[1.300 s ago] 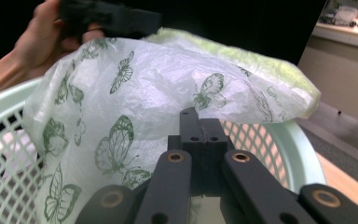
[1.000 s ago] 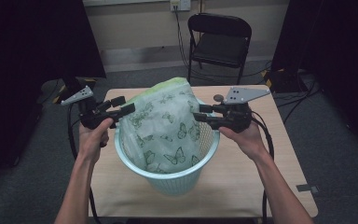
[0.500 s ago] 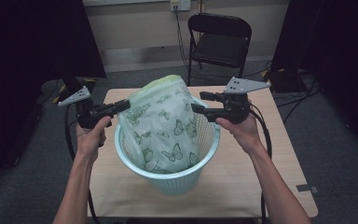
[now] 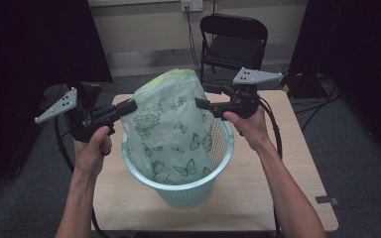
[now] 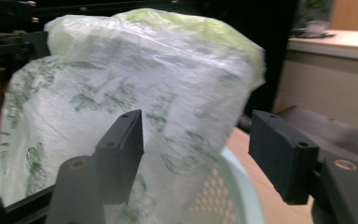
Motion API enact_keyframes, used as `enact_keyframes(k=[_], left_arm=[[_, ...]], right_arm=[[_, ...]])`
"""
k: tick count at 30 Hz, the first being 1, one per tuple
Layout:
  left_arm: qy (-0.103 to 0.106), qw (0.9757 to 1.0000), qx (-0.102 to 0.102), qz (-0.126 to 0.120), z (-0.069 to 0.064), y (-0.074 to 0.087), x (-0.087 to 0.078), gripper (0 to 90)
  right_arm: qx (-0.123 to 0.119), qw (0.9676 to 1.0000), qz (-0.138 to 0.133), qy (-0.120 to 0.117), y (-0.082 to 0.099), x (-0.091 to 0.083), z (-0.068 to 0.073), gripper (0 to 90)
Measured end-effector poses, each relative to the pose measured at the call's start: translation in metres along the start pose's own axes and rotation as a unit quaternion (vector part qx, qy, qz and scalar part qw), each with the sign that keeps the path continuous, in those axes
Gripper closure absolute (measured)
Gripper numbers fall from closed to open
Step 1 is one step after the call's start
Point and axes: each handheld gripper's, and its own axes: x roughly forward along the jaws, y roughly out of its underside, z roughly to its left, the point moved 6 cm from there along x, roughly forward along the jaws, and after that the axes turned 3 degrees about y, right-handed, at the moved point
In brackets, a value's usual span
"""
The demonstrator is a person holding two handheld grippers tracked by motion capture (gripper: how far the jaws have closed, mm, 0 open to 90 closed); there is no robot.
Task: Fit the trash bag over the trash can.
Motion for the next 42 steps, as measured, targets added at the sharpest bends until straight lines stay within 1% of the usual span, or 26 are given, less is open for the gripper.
enact_keyframes(k=[2, 3, 4, 5, 7, 8, 11, 12, 13, 14, 16, 19, 22, 23, 26, 27, 29, 30, 31, 33, 35, 37, 38, 39, 40, 42], left_arm=[[0.000, 1.0000, 0.003, 0.003, 0.000, 0.001, 0.001, 88.5], [0.003, 1.0000, -0.003, 0.005, -0.001, 0.004, 0.002, 88.5], [0.003, 1.0000, -0.003, 0.005, -0.001, 0.004, 0.002, 88.4], [0.002, 1.0000, -0.001, 0.007, 0.000, 0.005, 0.002, 88.4], [0.000, 0.9999, -0.006, 0.013, 0.002, 0.010, 0.002, 88.1], [-0.005, 0.9998, -0.007, 0.016, 0.002, 0.011, 0.001, 87.9], [-0.017, 0.9996, -0.008, 0.021, 0.003, 0.012, 0.000, 81.5], [-0.029, 0.9992, -0.010, 0.025, 0.003, 0.010, -0.001, 62.3], [-0.029, 0.9992, -0.010, 0.025, 0.003, 0.010, -0.001, 56.4], [-0.040, 0.9988, -0.012, 0.025, 0.004, 0.007, -0.002, 49.6], [-0.065, 0.9973, 0.000, 0.034, 0.008, -0.003, -0.004, 44.0], [-0.058, 0.9980, 0.008, 0.023, 0.012, -0.027, -0.005, 41.5], [-0.048, 0.9981, 0.006, 0.039, 0.018, -0.038, 0.009, 36.2], [-0.044, 0.9981, 0.006, 0.043, 0.019, -0.038, 0.013, 33.1], [-0.004, 0.9978, -0.016, 0.064, 0.016, -0.028, 0.035, 27.2], [-0.003, 0.9974, -0.015, 0.071, 0.015, -0.024, 0.041, 27.2], [0.012, 0.9957, -0.017, 0.090, 0.014, -0.015, 0.050, 28.6], [0.028, 0.9945, -0.018, 0.100, 0.011, -0.012, 0.053, 47.8], [0.038, 0.9931, -0.006, 0.110, 0.008, -0.008, 0.054, 47.8], [0.041, 0.9919, 0.009, 0.120, 0.001, -0.004, 0.053, 72.4], [0.040, 0.9927, 0.027, 0.110, -0.008, -0.003, 0.049, 85.0], [0.040, 0.9943, 0.035, 0.093, -0.018, -0.003, 0.043, 89.1], [0.038, 0.9943, 0.040, 0.091, -0.021, -0.002, 0.040, 89.1], [0.033, 0.9944, 0.044, 0.090, -0.023, 0.000, 0.037, 89.5], [0.022, 0.9943, 0.049, 0.091, -0.024, 0.002, 0.035, 89.5], [0.013, 0.9938, 0.057, 0.095, -0.027, 0.008, 0.034, 89.6]], right_arm=[[0.001, 1.0000, 0.000, -0.005, 0.000, 0.002, 0.000, 38.8], [-0.007, 0.9996, 0.004, -0.025, 0.000, 0.005, 0.005, 53.9], [-0.007, 0.9996, 0.004, -0.025, 0.000, 0.005, 0.005, 53.9], [-0.014, 0.9994, 0.008, -0.032, 0.001, 0.006, 0.007, 62.2], [-0.038, 0.9990, 0.013, -0.021, 0.000, 0.005, 0.013, 85.9], [-0.040, 0.9990, 0.010, -0.019, -0.001, 0.004, 0.015, 90.0], [-0.046, 0.9988, 0.002, -0.016, -0.004, 0.000, 0.018, 90.0], [-0.052, 0.9986, -0.005, -0.009, -0.009, -0.006, 0.023, 90.0], [-0.052, 0.9986, -0.005, -0.009, -0.009, -0.006, 0.023, 90.0], [-0.056, 0.9983, -0.011, -0.010, -0.011, -0.009, 0.028, 90.0], [-0.063, 0.9979, -0.012, -0.009, -0.013, -0.010, 0.035, 90.0], [-0.081, 0.9966, -0.009, -0.010, -0.016, -0.013, 0.044, 90.0], [-0.088, 0.9958, -0.017, -0.019, -0.022, -0.015, 0.054, 90.0], [-0.089, 0.9956, -0.020, -0.023, -0.025, -0.014, 0.057, 90.0], [-0.091, 0.9950, -0.026, -0.033, -0.029, -0.009, 0.064, 90.0], [-0.091, 0.9950, -0.026, -0.033, -0.029, -0.009, 0.064, 90.0], [-0.093, 0.9945, -0.029, -0.039, -0.032, -0.004, 0.068, 90.0], [-0.094, 0.9941, -0.033, -0.043, -0.035, -0.002, 0.071, 90.0], [-0.094, 0.9941, -0.033, -0.043, -0.035, -0.002, 0.071, 90.0], [-0.093, 0.9944, -0.035, -0.038, -0.038, 0.002, 0.071, 90.0], [-0.088, 0.9953, -0.034, -0.024, -0.040, 0.006, 0.066, 90.0], [-0.075, 0.9968, -0.023, -0.015, -0.036, 0.011, 0.059, 79.8], [-0.075, 0.9968, -0.023, -0.015, -0.036, 0.011, 0.059, 79.8], [-0.068, 0.9976, -0.013, -0.006, -0.031, 0.012, 0.056, 69.3], [-0.068, 0.9976, -0.013, -0.006, -0.031, 0.012, 0.056, 69.3], [-0.057, 0.9982, -0.012, -0.008, -0.028, 0.011, 0.058, 56.8]])
